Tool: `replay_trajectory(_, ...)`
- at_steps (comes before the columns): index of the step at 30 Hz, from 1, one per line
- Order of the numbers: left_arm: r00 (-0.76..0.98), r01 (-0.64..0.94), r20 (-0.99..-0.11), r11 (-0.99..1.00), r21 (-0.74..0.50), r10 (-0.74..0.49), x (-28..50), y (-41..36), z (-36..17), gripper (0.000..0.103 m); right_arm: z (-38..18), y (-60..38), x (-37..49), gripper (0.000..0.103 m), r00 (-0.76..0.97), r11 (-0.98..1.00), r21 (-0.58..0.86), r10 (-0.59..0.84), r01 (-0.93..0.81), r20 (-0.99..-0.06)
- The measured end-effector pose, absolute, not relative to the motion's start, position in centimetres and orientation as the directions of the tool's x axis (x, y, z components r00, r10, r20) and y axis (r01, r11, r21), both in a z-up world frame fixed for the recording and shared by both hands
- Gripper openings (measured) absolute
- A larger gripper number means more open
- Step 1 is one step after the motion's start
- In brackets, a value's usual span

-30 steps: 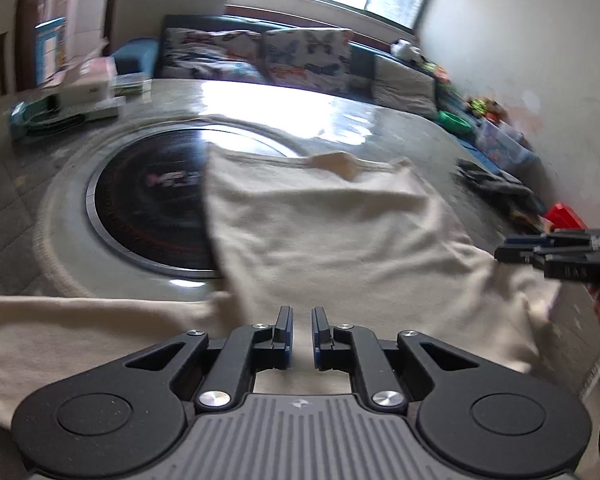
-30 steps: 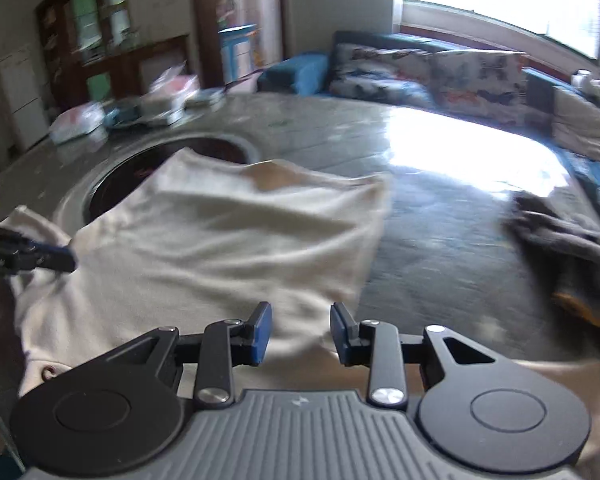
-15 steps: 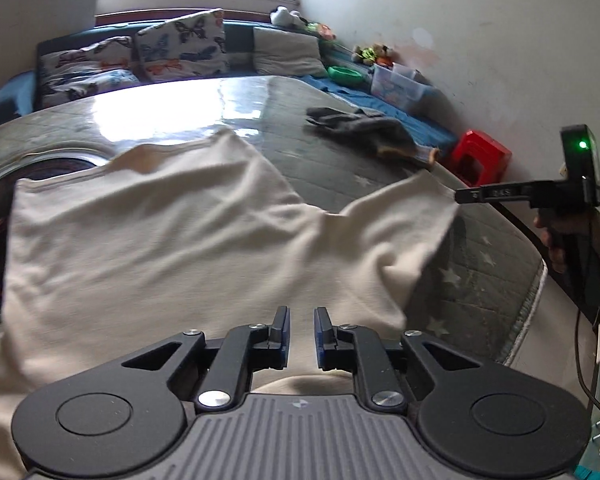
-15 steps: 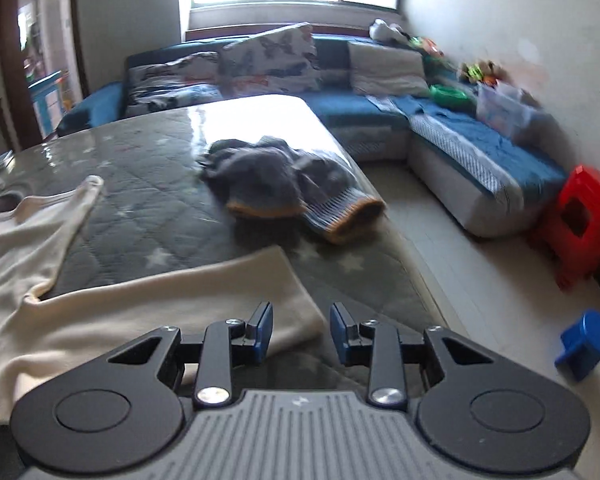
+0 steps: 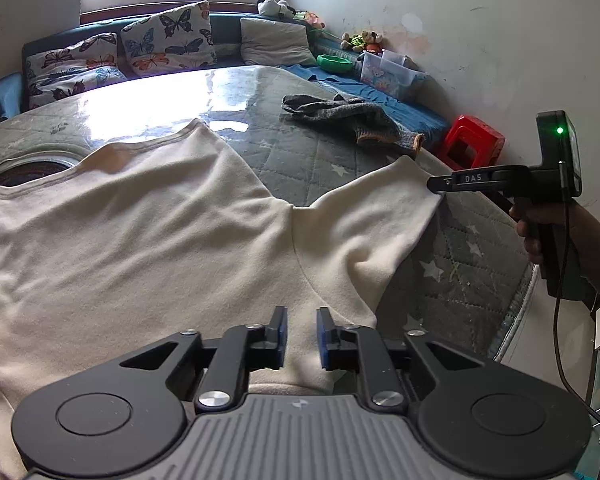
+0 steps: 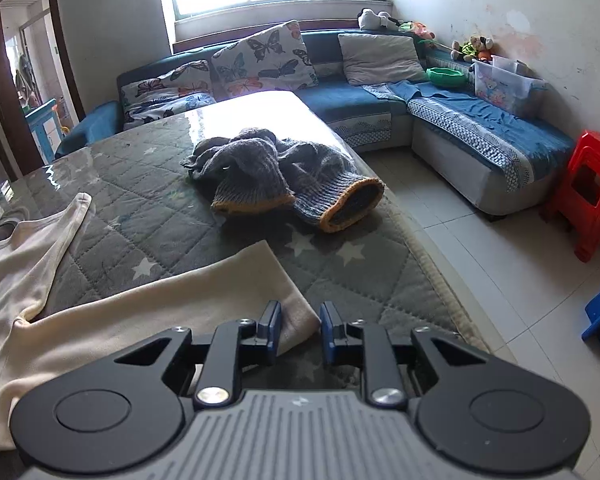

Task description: Fold clothes

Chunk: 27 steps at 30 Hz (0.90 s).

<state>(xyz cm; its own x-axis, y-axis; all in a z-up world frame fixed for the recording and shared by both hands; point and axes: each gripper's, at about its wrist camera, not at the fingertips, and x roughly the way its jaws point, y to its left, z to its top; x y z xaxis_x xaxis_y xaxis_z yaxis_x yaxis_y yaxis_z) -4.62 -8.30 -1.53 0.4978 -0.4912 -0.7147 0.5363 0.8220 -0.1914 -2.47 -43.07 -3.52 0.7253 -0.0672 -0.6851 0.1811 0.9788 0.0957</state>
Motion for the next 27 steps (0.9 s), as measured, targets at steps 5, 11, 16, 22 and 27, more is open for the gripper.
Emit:
replay_trajectory(5, 0.494, 0.553, -0.716, 0.813, -0.18, -0.494, -4.8, -9.1, -1.5, 0.021, -3.2, -43.0, -2.5, 0.004, 0.751, 0.978, 0.095, -0.08, 0.187, -0.656)
replay_trajectory(11, 0.481, 0.582, -0.723, 0.797, -0.16, -0.496, -4.8, -10.3, -2.3, 0.021, -0.6, -43.2, -3.3, 0.004, 0.802, 0.978, 0.087, -0.103, 0.189, -0.589)
replay_trajectory(16, 0.484, 0.594, -0.715, 0.789, -0.154, -0.504, -5.0, -10.3, -2.5, 0.024, 2.6, -42.4, -3.8, 0.004, 0.837, 0.984, 0.112, -0.053, 0.135, -0.545)
replay_trajectory(22, 0.551, 0.53, -0.661, 0.825, -0.193, -0.509, -5.3, -6.0, -0.4, 0.035, 8.1, -38.2, -4.8, 0.004, 0.873, 0.989, 0.146, 0.101, -0.035, -0.477)
replay_trajectory(27, 0.625, 0.425, -0.64, 0.882, -0.202, -0.447, -6.0, -0.6, 0.6, 0.036, 11.4, -32.0, -4.8, 0.004, 0.849, 0.963, 0.139, 0.271, -0.232, -0.453)
